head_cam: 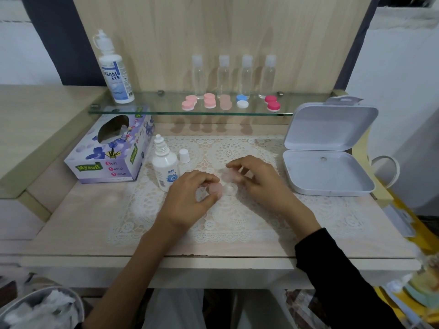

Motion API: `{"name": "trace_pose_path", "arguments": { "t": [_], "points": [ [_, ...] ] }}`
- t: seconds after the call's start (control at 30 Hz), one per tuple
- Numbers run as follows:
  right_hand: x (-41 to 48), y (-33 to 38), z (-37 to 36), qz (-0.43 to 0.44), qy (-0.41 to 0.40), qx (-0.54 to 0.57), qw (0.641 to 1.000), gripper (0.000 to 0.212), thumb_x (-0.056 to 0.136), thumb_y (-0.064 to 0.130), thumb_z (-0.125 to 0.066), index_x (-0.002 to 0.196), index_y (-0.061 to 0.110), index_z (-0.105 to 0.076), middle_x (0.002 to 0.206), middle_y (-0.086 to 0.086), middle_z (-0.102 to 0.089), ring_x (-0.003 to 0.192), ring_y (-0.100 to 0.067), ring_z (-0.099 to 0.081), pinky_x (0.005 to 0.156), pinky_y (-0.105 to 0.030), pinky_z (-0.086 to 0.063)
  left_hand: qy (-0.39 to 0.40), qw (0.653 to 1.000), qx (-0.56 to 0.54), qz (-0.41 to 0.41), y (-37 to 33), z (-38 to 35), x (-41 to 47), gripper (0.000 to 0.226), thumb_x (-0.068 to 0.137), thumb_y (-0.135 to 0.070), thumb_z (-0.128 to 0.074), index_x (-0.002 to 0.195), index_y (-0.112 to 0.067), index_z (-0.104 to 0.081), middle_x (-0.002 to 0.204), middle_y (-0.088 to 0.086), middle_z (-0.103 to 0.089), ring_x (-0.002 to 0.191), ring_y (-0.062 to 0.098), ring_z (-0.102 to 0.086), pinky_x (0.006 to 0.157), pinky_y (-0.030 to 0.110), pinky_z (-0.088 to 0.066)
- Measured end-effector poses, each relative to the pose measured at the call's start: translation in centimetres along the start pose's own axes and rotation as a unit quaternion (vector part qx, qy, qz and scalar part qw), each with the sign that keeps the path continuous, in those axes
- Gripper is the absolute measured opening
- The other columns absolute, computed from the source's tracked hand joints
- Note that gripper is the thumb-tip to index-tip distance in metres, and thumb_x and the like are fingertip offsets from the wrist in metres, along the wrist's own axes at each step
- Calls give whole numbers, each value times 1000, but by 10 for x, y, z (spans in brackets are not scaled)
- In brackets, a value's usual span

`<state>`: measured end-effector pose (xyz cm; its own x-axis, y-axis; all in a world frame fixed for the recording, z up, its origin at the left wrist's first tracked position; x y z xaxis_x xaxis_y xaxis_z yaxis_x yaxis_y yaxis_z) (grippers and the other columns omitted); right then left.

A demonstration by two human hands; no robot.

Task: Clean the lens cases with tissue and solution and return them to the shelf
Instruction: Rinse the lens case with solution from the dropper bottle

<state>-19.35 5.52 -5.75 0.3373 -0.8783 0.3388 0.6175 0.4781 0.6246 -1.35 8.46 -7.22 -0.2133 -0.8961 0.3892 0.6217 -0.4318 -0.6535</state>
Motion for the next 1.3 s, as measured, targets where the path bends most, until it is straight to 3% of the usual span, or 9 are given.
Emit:
{"name": "trace_pose_path", "arguments": {
  "t": [0.13, 0.3, 0.5, 0.67, 0.8, 0.9, 1.03, 1.2, 1.3],
  "points": [
    [-14, 7, -8, 13, 10, 33, 999, 31, 88, 0, -59, 113, 16, -68, 105, 5, -60, 101, -11, -51, 84, -22, -42, -6, 1000, 0, -5, 0, -1, 0, 42, 73, -49, -57, 102, -20, -68, 96, -10, -65, 92, 6, -58, 84, 28, -48],
    [-19, 5, -12, 45, 10, -17, 999, 35, 83, -4, -58, 112, 14, -68, 102, 5, -58, 98, -11, -49, 83, -16, -35, -7, 1000, -2, -10, 0, 0, 0, 41, 73, -46, -58, 102, -19, -69, 97, -9, -66, 92, 7, -59, 84, 28, -49],
    [-17, 3, -15, 43, 3, -34, 998, 26, 86, 9, -64, 112, 12, -67, 101, 4, -57, 97, -15, -50, 82, -25, -39, -7, 1000, 4, -12, -1, 0, 1, 41, 73, -46, -59, 102, -18, -69, 96, -9, -65, 91, 7, -58, 83, 27, -49],
    [-18, 3, -14, 18, -26, -70, 997, 40, 80, 49, -63, 102, 15, -65, 96, 6, -54, 91, -14, -47, 80, -32, -41, -9, 1000, 9, -12, -1, -1, 1, 34, 74, -34, -67, 102, -16, -70, 96, -7, -66, 92, 10, -59, 84, 33, -50],
    [-19, 8, -12, -14, -28, -109, 994, 67, 66, 75, -45, 101, 20, -62, 100, 9, -52, 95, -11, -43, 83, -31, -35, -7, 1000, 7, -14, -1, 0, 1, 43, 73, -46, -58, 102, -17, -69, 96, -7, -66, 92, 11, -59, 84, 33, -50],
    [-22, 7, -11, -15, -21, -72, 997, 69, 70, 75, -42, 117, 28, -61, 112, 16, -51, 104, -6, -40, 92, -30, -31, -7, 1000, 0, -12, 0, 0, 1, 40, 74, -45, -60, 102, -18, -69, 96, -9, -65, 93, 9, -59, 84, 34, -50],
    [-21, 4, -11, -16, -33, -45, 998, 47, 76, 60, -49, 105, 29, -68, 108, 14, -55, 104, -9, -45, 95, -39, -35, -6, 1000, -3, -9, 2, -1, 1, 42, 73, -49, -59, 103, -21, -69, 97, -11, -65, 94, 8, -59, 85, 34, -50],
    [-18, 3, -11, -25, -41, -65, 997, 61, 65, 75, -49, 94, 23, -62, 100, 10, -53, 97, -11, -45, 88, -36, -38, -10, 1000, 3, -14, 2, -1, 1, 43, 73, -49, -58, 103, -21, -69, 97, -10, -65, 93, 7, -58, 84, 31, -49],
    [-19, 4, -11, -25, -38, -47, 998, 67, 66, 74, -49, 109, 25, -64, 109, 13, -52, 106, -11, -45, 93, -32, -34, -8, 1000, 6, -15, 2, -1, 1, 42, 73, -49, -58, 103, -21, -69, 96, -11, -65, 93, 7, -58, 84, 29, -49]
  ]
}}
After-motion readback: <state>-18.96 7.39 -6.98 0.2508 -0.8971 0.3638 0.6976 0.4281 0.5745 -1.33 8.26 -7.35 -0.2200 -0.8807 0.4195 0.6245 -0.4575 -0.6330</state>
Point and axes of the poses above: each hand's wrist, its own x-axis towards the middle knuckle, its own z-axis out of the back of the hand, y = z × x, the point moved 3 cm from there along x, towards the middle knuckle
